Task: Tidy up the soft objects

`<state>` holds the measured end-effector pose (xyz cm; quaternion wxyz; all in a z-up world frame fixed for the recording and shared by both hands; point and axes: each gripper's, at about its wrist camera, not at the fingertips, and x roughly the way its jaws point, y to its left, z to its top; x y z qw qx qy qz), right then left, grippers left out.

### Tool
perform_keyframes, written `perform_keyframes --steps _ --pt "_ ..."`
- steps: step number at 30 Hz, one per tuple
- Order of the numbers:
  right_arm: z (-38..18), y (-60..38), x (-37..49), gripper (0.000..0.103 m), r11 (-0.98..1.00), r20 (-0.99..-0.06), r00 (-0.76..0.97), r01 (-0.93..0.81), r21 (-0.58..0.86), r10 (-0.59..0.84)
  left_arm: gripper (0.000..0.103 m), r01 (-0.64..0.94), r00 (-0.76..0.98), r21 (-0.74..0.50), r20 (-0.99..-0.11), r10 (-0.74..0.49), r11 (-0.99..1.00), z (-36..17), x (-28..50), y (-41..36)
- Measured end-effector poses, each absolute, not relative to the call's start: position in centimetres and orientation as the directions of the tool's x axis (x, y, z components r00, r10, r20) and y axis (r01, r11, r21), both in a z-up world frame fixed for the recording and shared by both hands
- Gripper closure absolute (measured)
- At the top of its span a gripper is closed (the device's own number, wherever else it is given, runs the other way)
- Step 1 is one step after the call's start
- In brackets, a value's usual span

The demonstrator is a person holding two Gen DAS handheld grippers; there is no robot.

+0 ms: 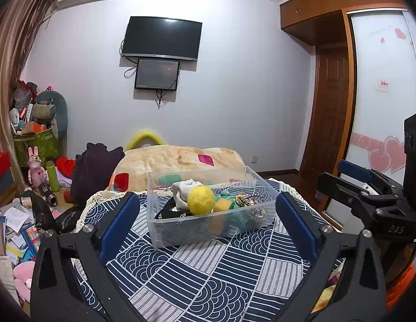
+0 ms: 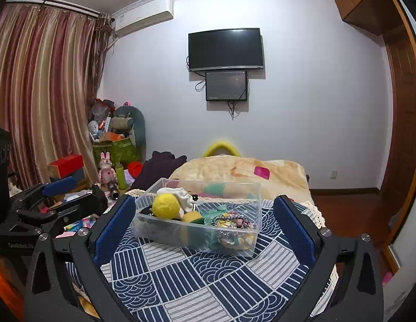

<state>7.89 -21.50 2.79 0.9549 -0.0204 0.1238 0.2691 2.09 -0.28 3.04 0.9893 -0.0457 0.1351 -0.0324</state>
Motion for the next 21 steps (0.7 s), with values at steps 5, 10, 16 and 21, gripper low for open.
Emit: perform_keyframes --steps 5,10,16,21 --pt "2.86 -21.63 7.75 0.000 0.854 -0.249 0.823 -0.520 0.031 0.510 0.000 0.055 0.960 -0.094 -0.268 -0.079 0.994 2.84 2.06 -0.43" --pt "2.82 -21.64 7.72 0.000 0.851 -0.250 0.820 -0.523 0.034 0.514 0.000 0.052 0.959 -0.098 -0.272 -0.077 0.994 2.68 2.04 -0.48" --pt "2.69 -21.75 7.88 0.000 0.850 -0.256 0.817 -0.524 0.044 0.517 0.000 0.057 0.956 -0.111 -0.280 -0.087 0.992 2.48 2.21 -0.22" --pt "2.66 -21.76 7.84 0.000 0.850 -0.258 0.816 -0.525 0.045 0.517 0.000 0.056 0.954 -0.122 -0.286 -0.089 0.991 2.35 2.40 -0.07"
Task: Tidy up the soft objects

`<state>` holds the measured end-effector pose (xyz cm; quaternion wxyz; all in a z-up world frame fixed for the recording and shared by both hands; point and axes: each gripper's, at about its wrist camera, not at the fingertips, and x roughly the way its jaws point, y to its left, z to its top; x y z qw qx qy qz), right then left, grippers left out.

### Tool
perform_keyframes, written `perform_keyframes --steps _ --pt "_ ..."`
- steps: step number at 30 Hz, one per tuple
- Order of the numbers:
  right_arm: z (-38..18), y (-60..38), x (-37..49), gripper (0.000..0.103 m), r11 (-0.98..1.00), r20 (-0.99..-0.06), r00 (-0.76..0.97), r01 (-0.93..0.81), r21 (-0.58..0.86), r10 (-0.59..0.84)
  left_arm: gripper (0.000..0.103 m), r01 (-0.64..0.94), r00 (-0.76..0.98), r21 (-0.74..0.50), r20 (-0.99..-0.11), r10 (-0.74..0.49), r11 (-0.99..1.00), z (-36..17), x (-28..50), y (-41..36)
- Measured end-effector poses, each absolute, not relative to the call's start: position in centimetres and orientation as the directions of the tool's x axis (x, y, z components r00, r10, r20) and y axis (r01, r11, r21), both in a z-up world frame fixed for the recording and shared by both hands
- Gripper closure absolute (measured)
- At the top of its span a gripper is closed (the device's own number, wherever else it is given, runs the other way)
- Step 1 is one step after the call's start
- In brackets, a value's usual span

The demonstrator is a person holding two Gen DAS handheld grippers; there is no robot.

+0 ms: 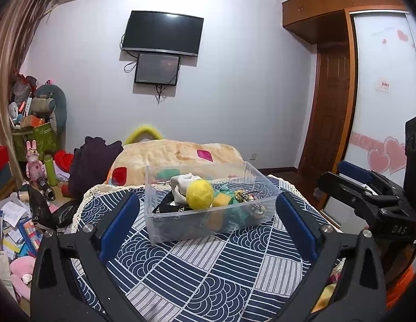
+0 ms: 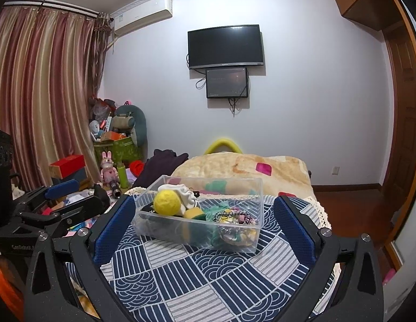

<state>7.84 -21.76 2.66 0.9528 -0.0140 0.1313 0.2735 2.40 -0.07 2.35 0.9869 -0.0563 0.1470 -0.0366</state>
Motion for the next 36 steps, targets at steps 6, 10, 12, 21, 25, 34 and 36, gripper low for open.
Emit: perform_keyframes --steps 6,10,12,21,25,34,36 --pt "2.63 -21.79 7.86 0.000 0.850 -0.260 0.815 -0.524 0.047 0.517 0.000 0.058 0.954 -0.120 -0.284 -0.091 0.991 2.40 2.43 -0.06" --pt "2.44 -21.83 7.76 0.000 0.851 -0.262 0.815 -0.523 0.051 0.517 0.000 0.058 0.953 -0.121 -0.288 -0.091 0.991 2.39 2.49 -0.09" --pt "2.45 -21.83 7.74 0.000 0.851 -0.261 0.815 -0.523 0.051 0.517 0.000 0.058 0.953 -0.121 -0.288 -0.091 0.991 2.38 2.49 -0.10" --pt "2.45 -21.80 7.74 0.000 0.850 -0.261 0.815 -0.524 0.051 0.518 0.000 0.059 0.954 -0.121 -0.287 -0.092 0.991 2.37 2.53 -0.16" --pt "2.43 -21.79 7.72 0.000 0.849 -0.261 0.814 -0.526 0.051 0.519 0.000 0.056 0.955 -0.122 -0.283 -0.089 0.991 2.38 2.47 -0.17" --pt "2.63 -21.62 7.38 0.000 0.846 -0.263 0.811 -0.530 0.048 0.523 0.000 0.053 0.952 -0.134 -0.293 -0.091 0.990 2.21 2.58 -0.15" --pt "2.61 -21.61 7.37 0.000 0.847 -0.264 0.811 -0.530 0.047 0.522 0.000 0.054 0.951 -0.134 -0.294 -0.092 0.989 2.20 2.62 -0.21"
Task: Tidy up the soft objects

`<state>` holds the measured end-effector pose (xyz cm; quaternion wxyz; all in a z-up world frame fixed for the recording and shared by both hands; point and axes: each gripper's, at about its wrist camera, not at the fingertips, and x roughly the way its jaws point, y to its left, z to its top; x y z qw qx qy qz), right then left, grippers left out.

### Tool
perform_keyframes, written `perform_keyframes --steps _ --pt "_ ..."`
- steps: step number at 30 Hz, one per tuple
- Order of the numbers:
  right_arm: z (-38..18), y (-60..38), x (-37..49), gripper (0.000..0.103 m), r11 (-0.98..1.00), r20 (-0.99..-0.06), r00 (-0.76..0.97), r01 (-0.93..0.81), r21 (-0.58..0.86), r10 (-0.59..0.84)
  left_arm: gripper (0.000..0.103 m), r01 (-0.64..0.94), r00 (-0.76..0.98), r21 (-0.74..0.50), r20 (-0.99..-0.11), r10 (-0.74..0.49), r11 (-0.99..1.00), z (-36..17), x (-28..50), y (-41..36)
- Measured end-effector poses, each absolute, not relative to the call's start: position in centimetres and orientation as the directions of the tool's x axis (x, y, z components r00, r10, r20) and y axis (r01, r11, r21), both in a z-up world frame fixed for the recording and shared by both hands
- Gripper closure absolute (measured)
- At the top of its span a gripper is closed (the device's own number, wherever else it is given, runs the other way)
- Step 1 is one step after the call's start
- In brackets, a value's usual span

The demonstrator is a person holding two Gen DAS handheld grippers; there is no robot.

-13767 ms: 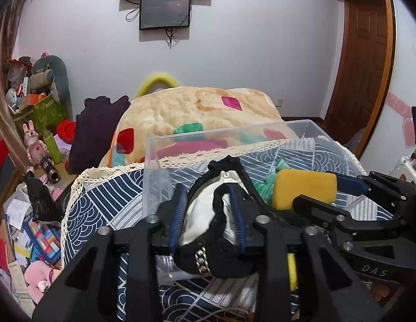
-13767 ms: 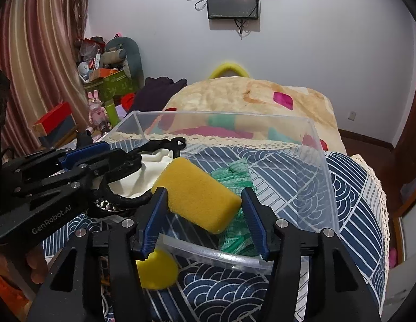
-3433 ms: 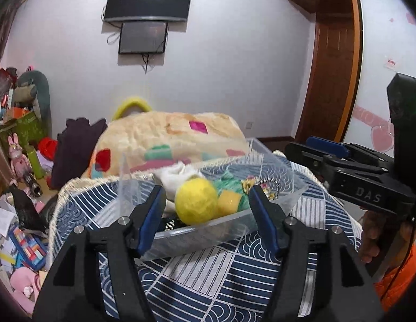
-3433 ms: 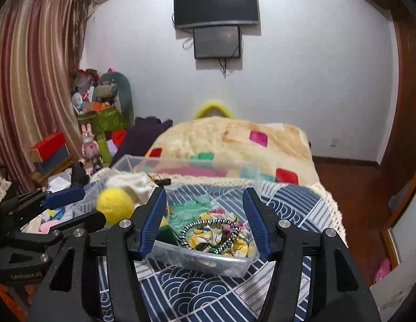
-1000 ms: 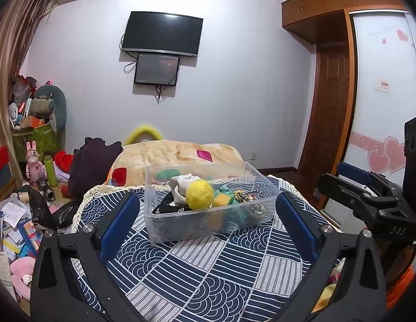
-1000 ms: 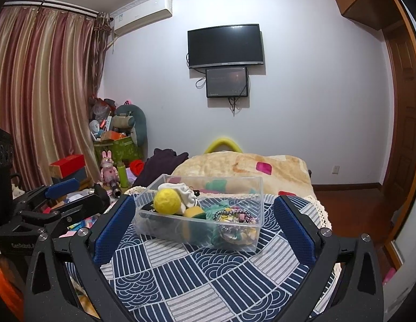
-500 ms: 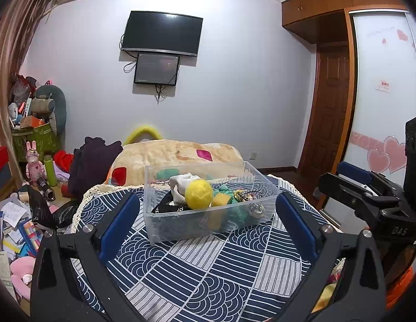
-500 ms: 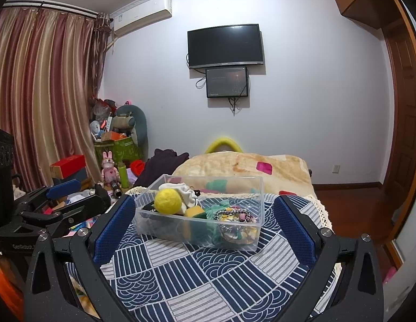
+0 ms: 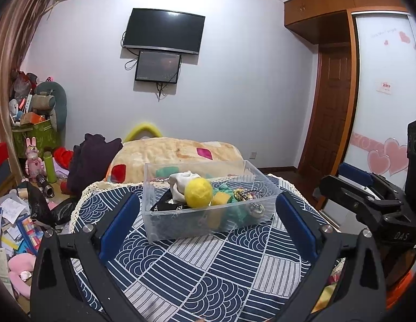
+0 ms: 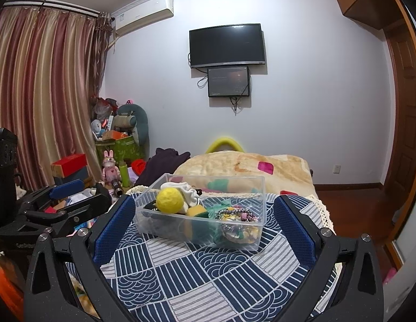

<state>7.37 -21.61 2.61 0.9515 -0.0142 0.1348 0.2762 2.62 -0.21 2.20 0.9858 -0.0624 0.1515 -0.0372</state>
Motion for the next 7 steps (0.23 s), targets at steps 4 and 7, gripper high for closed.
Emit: perform_keyframes --steps 4,7 --pt "2.63 -21.62 7.34 0.000 0.846 -0.264 0.810 -0.530 0.050 0.523 0.000 0.065 0.947 -0.129 -0.303 -0.102 0.989 2.19 2.67 -0.32" --pt "2.52 -21.48 7.40 0.000 0.845 -0.269 0.808 -0.532 0.052 0.524 0.000 0.068 0.947 -0.129 -0.304 -0.105 0.989 2.19 2.70 -0.32"
